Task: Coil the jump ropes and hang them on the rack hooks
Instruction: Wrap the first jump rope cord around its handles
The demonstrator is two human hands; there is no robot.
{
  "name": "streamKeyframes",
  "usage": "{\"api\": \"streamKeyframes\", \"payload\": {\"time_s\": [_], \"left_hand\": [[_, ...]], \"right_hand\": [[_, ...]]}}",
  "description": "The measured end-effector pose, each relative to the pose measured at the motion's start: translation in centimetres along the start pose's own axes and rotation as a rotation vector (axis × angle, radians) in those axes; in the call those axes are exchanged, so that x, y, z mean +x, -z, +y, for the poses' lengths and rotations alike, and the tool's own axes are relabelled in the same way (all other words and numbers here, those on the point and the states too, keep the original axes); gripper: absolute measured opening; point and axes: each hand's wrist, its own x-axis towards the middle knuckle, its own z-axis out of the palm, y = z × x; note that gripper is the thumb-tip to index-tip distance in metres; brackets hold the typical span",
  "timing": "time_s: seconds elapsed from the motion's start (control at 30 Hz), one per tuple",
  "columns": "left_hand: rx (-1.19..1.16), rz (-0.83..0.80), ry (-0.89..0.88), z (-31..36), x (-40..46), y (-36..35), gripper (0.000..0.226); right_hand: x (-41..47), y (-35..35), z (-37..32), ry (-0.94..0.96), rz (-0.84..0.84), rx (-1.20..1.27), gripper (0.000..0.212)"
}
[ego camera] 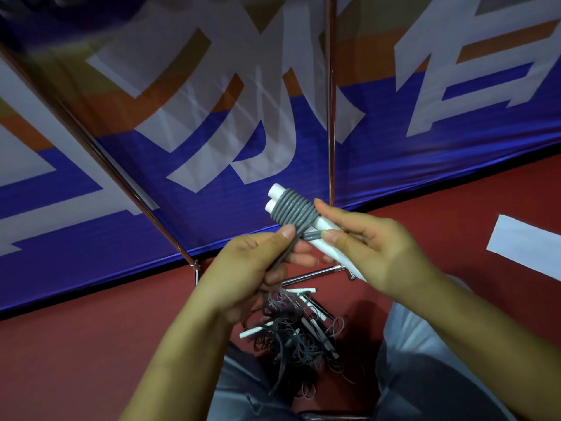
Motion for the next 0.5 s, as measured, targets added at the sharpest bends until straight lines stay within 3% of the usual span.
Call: {"api": "streamKeyframes", "payload": {"time_s": [0.1, 0.27, 0.37, 0.5], "left_hand": [[-0.222, -0.102, 0.107, -0.5, 0.4, 0.0, 0.024], [-0.298, -0.195, 0.063, -0.9, 0.7, 0.8, 0.014], [-0.262, -0.289, 0.043, -1.0, 0.7, 1.9, 0.039], [-0.227, -0.247, 0.017, -0.9, 0.7, 2.4, 0.043]], "right_hand": [[0.0, -0.2, -0.3, 0.021, 0.012, 0.024, 0.035], [-0.1, 0.2, -1.6, -0.04, -0.004, 0.233, 0.037], [-0.2, 0.4, -2.3, -0.078, -0.048, 0.293, 0.038], [-0.2, 0.3, -2.5, -0.093, -0.056, 0.275, 0.042]]}}
